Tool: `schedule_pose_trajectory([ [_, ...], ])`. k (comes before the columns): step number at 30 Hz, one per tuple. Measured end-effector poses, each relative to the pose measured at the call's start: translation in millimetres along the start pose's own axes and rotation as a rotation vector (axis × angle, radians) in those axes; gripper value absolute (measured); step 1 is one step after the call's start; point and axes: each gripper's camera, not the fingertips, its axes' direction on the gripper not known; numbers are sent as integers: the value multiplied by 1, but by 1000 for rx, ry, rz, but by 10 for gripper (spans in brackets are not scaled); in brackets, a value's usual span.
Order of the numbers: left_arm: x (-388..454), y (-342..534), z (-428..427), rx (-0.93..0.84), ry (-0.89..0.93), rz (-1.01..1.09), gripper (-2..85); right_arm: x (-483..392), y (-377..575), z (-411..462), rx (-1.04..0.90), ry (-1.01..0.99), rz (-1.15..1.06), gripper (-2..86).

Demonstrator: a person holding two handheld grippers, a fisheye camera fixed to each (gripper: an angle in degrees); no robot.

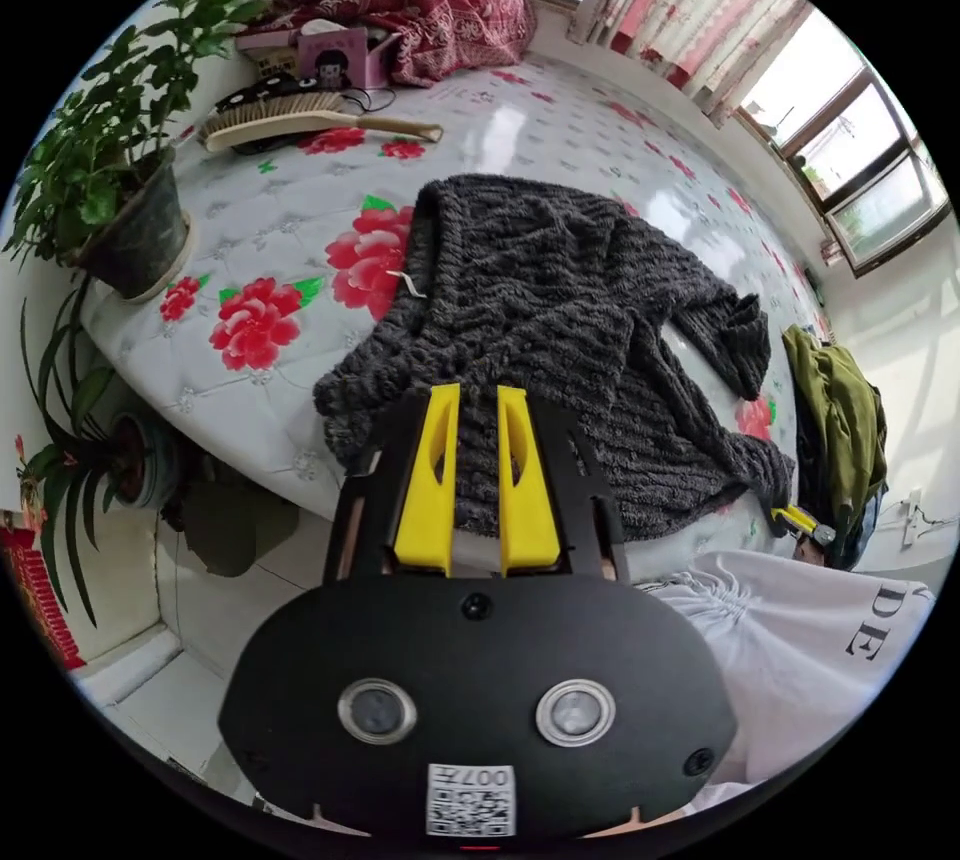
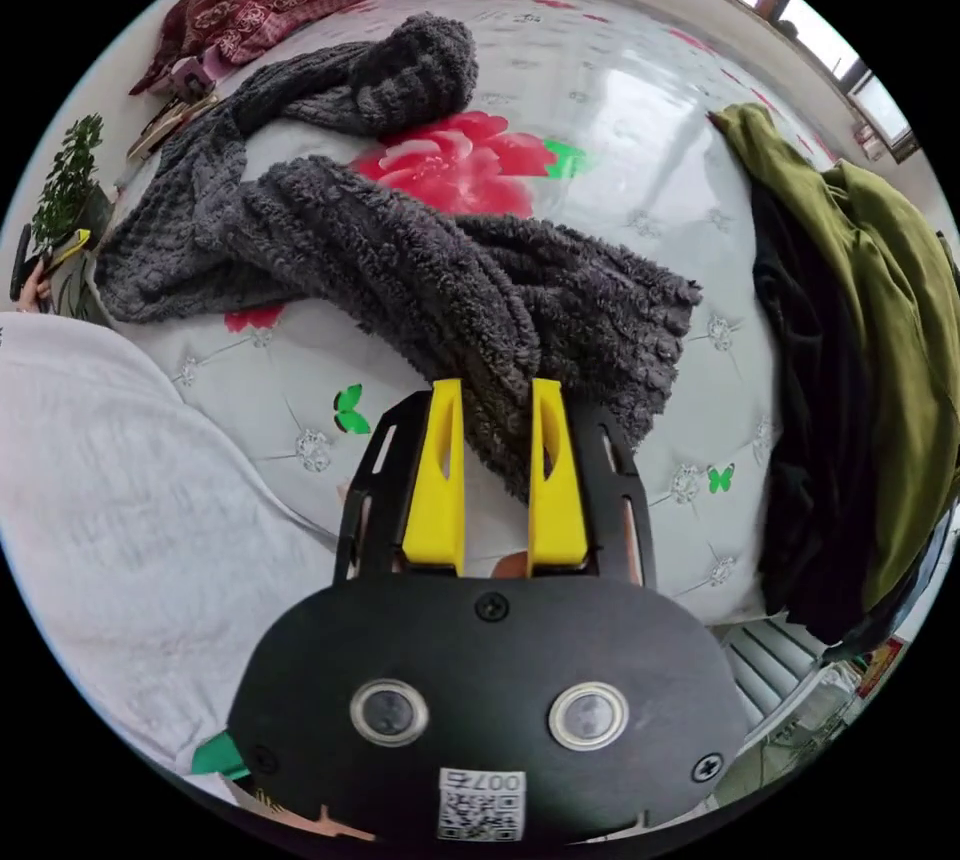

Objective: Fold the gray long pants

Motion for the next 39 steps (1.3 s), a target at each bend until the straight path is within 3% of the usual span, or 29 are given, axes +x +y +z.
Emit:
schedule_pose_trajectory([
  [4, 29, -4, 35, -73, -29, 52, 40, -2, -7, -27, -65, -151, -119, 33],
  [6, 33, -8, 40, -76, -17, 60, 39, 3, -9, -85, -130, -389, -242, 29],
  [9, 31, -20, 48, -89, 15, 47, 39, 29, -11, -170, -12, -541, -281, 38],
  [12, 33, -31, 63, -88, 33, 44, 39, 82, -32, -188, 86, -386, -40, 58],
  [15, 26, -38, 82, -130, 72, -27, 43, 134, -39, -151, 164, -208, 203, 79],
  [21, 14, -23, 50, -7, 33, -41, 39, 164, 17, -98, 349, -299, 466, 101],
  [25, 2, -16, 52, -34, -38, -52, 45, 148, 16, -71, 333, -292, 476, 115],
  [31, -15, -15, 79, -92, -48, -125, 45, 64, -78, -20, 228, -245, 332, 136],
  [35, -23, -12, 101, -122, -92, -101, 24, 26, -126, 51, 13, 1, 285, 96],
  [39, -34, -13, 102, -117, -75, -100, 9, 29, -96, 3, 219, 121, 182, 55],
])
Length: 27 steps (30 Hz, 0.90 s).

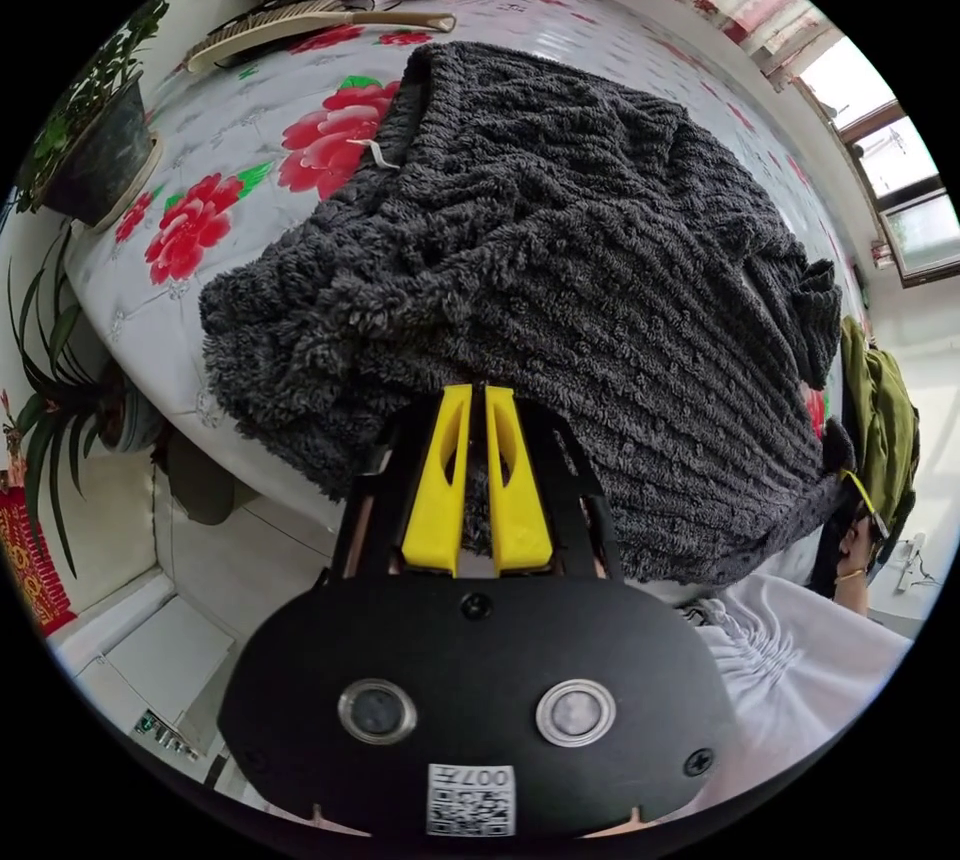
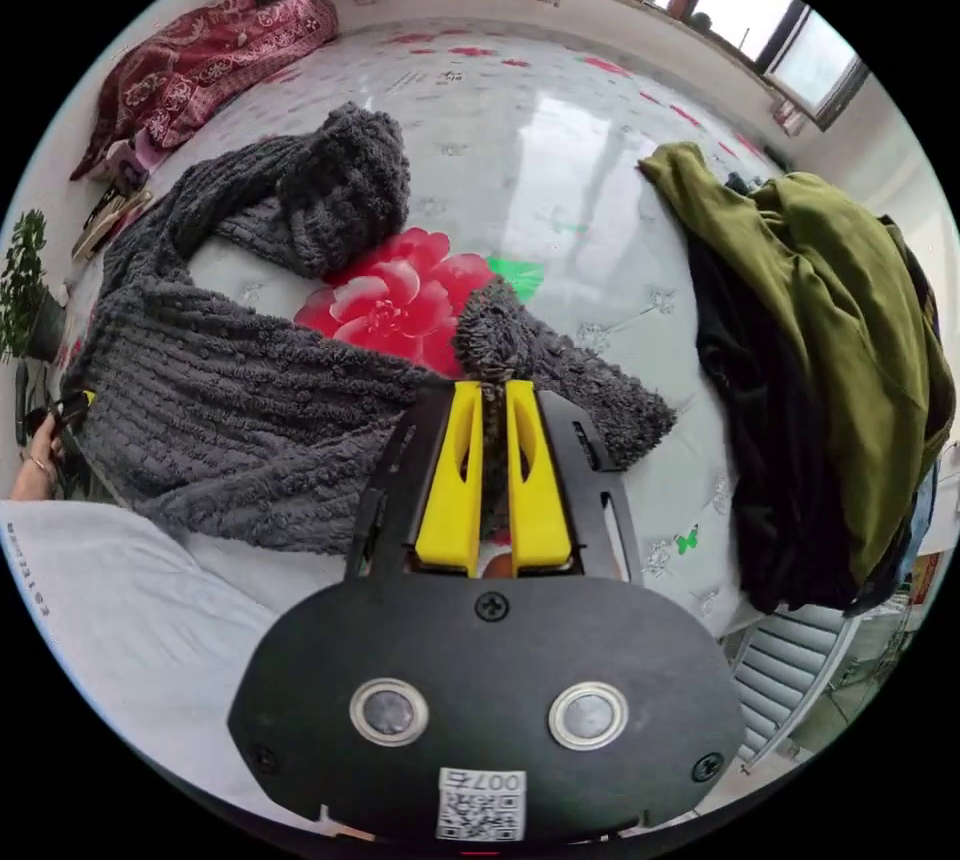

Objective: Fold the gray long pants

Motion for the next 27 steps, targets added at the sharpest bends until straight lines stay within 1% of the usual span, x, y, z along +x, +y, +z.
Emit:
schedule_pose_trajectory([
  [3, 1, 0, 1, 4, -44, 37, 4, 43, 47, -69, 204, -63, 63, 45],
  [4, 1, 1, 2, 11, -63, 49, 3, 53, 59, -77, 225, -81, 80, 44],
  [5, 1, 1, 2, 14, -67, 51, 2, 72, 83, -84, 219, -127, 129, 43],
  [7, -1, 2, 3, 18, -77, 49, -1, 103, 121, -66, 104, -185, 278, 40],
  [8, -1, 1, 2, -1, -83, 44, -5, 120, 149, -46, -11, -184, 423, 36],
  [9, 1, 0, 0, -15, -83, 50, -7, 128, 175, -37, -61, -177, 529, 29],
  [10, 9, 1, -8, -10, -81, 89, -8, 128, 185, -39, -49, -176, 560, 25],
  [11, 16, 2, -14, 3, -73, 123, -8, 121, 198, -50, 3, -174, 575, 18],
  [13, 55, 10, -33, 51, -29, 300, -9, 100, 194, -67, 75, -133, 553, 6],
  [14, 77, 15, -39, 64, -7, 382, -9, 79, 179, -74, 108, -129, 502, 3],
  [17, 121, 26, -44, 70, 44, 539, -10, 8, 120, -74, 124, -254, 266, 0],
  [19, 155, 37, -49, 73, 111, 642, -10, -41, 85, -72, 118, -340, 173, 0],
  [21, 176, 48, -54, 80, 172, 720, -10, -111, 50, -77, 133, -508, 17, 5],
  [24, 196, 62, -61, 74, 226, 805, -10, -182, 27, -88, 110, -661, -80, 8],
  [26, 197, 68, -65, 66, 264, 826, -10, -215, 27, -96, 100, -649, -114, 6],
  [27, 197, 69, -66, 63, 266, 827, -10, -232, 30, -100, 86, -599, -125, 4],
])
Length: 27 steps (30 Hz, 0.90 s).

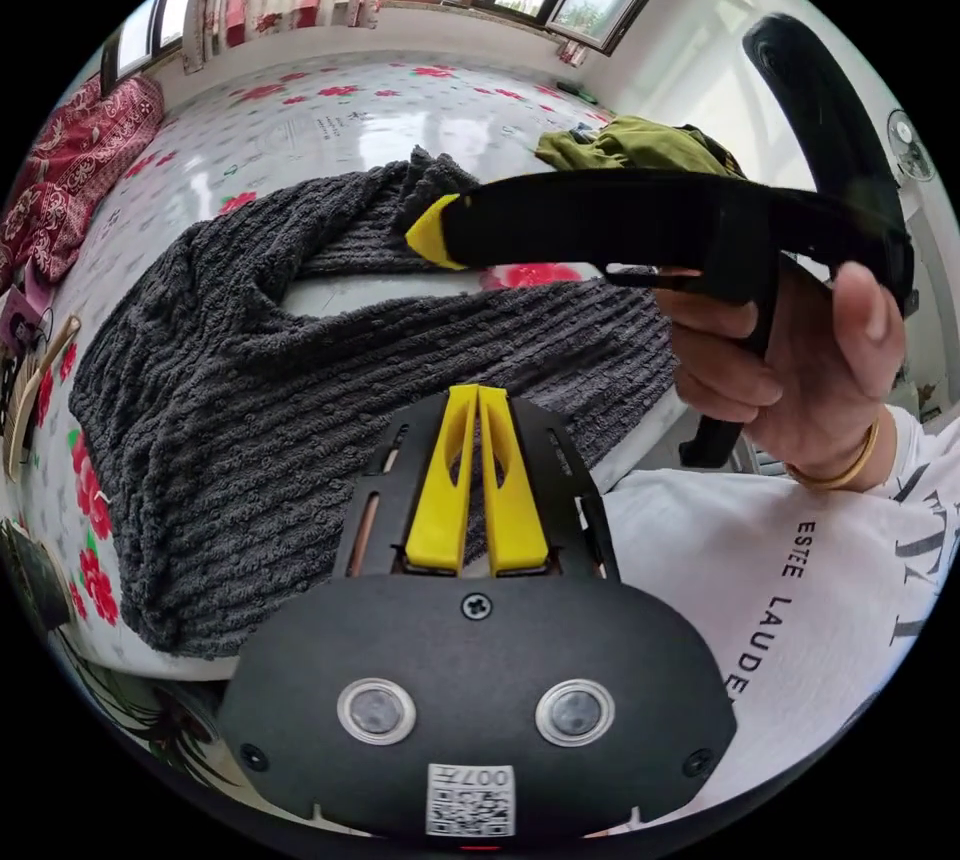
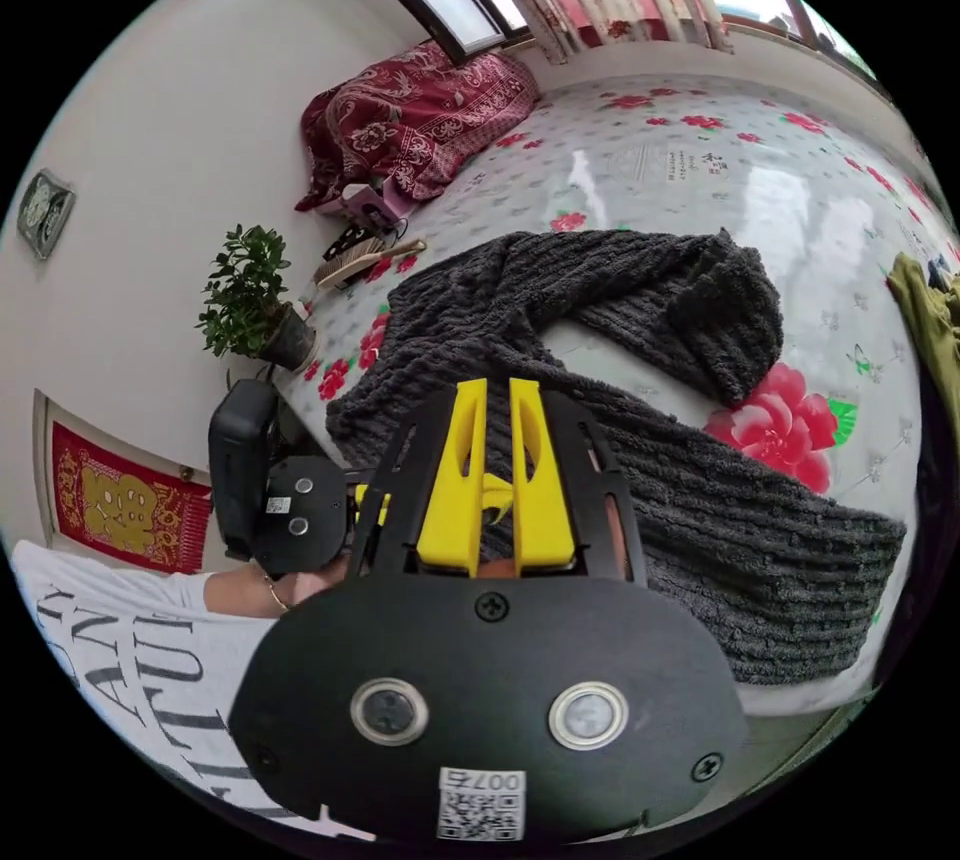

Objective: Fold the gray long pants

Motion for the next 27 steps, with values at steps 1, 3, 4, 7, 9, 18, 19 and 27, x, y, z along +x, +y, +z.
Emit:
schedule_pose_trajectory([
  [1, 2, 1, -1, 0, 6, 4, -10, -7, 1, 3, -10, 28, -1, 3],
  [3, 8, 2, -2, -2, 5, 28, -10, -25, 10, 15, -35, 114, 34, -1],
  [4, 12, 3, -2, -8, -4, 44, -10, -28, 13, 18, -41, 123, 40, -1],
  [7, 19, 3, -1, -17, 13, 55, -10, -39, 25, 18, -42, 124, 36, -2],
  [9, 24, 3, 0, -22, 6, 71, -10, -42, 37, 9, -5, 109, 25, -3],
  [18, 39, -4, 16, -53, -20, 8, -9, -19, 78, -15, 37, 15, 4, -3],
  [19, 40, -5, 20, -67, -50, -12, -9, -19, 81, -18, 47, 11, -2, -3],
  [27, 51, -22, 41, -141, -128, -70, -9, 11, 106, -34, 70, -61, -39, -3],
])
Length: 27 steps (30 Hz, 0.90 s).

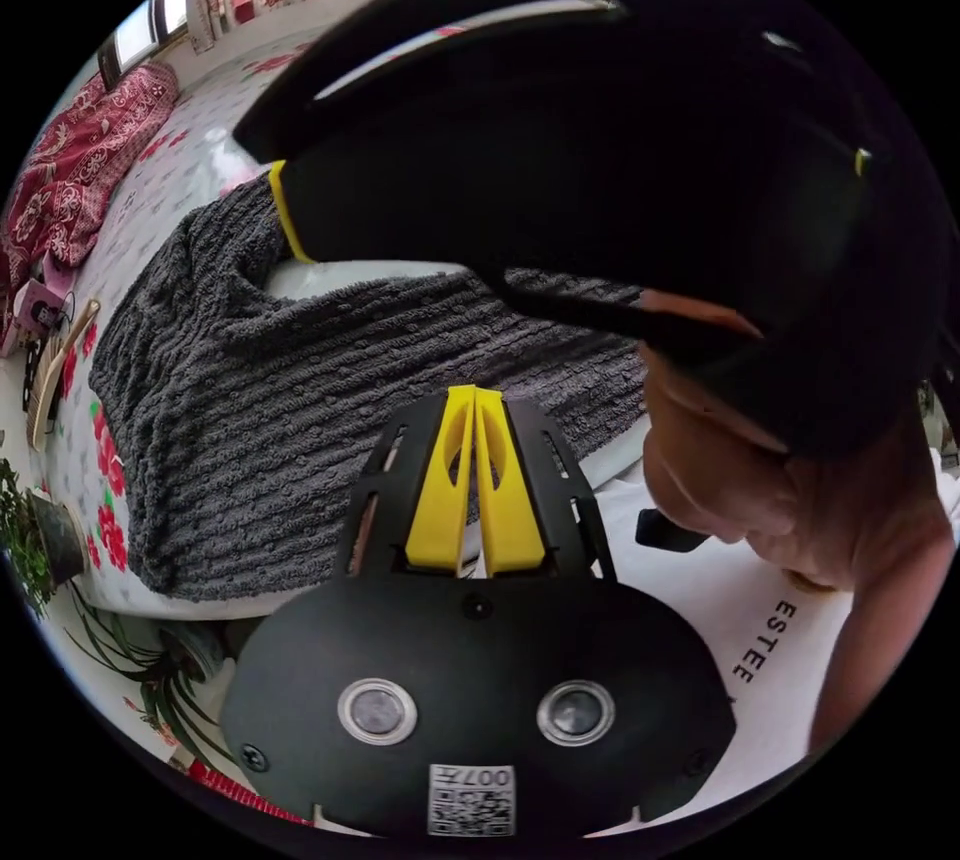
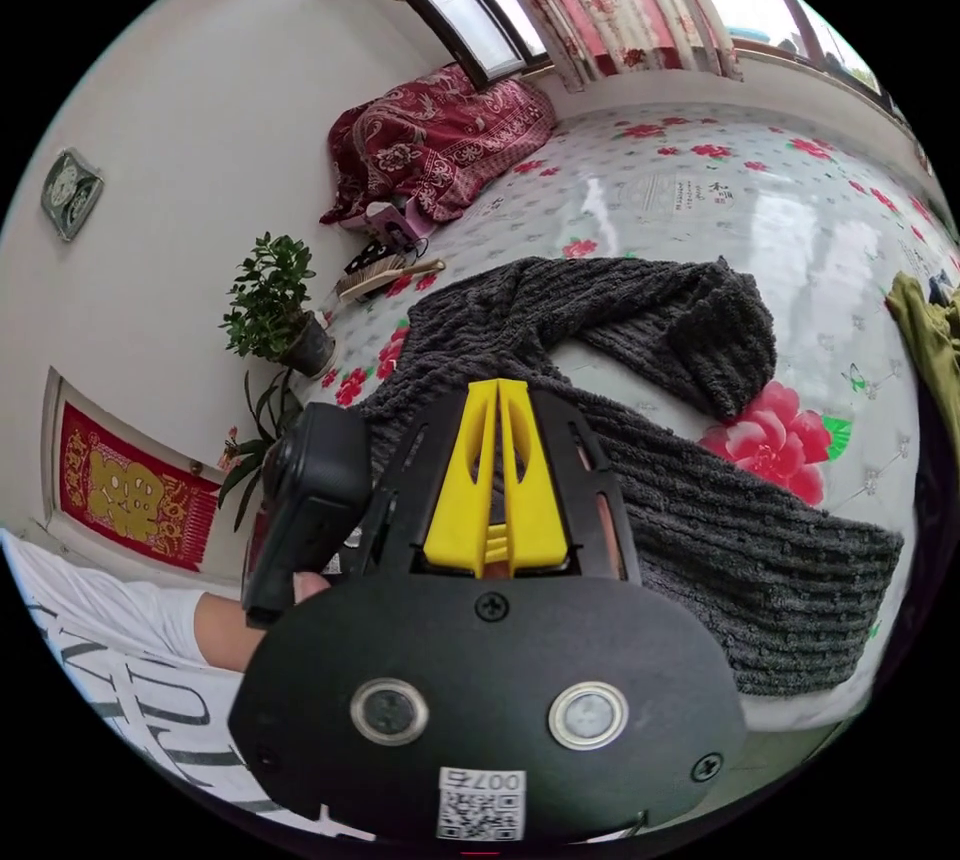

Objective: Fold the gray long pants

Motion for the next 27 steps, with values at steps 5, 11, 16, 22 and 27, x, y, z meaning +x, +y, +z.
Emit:
schedule_pose_trajectory([
  [5, 9, -9, 12, -52, -77, -43, -9, 29, 15, 1, -25, -73, 49, -3],
  [11, 17, -19, 28, -122, -58, -76, -9, 62, 26, 14, -62, -163, 91, -3],
  [16, 13, -32, 43, -130, 21, -94, -9, 79, 26, 31, -93, -167, 104, -4],
  [22, -11, -33, 53, -129, -169, -113, 12, 130, 16, 52, -111, -130, 152, -3],
  [27, -74, -21, 70, -196, -178, -260, 51, 237, 8, 70, -112, 59, 265, -3],
])
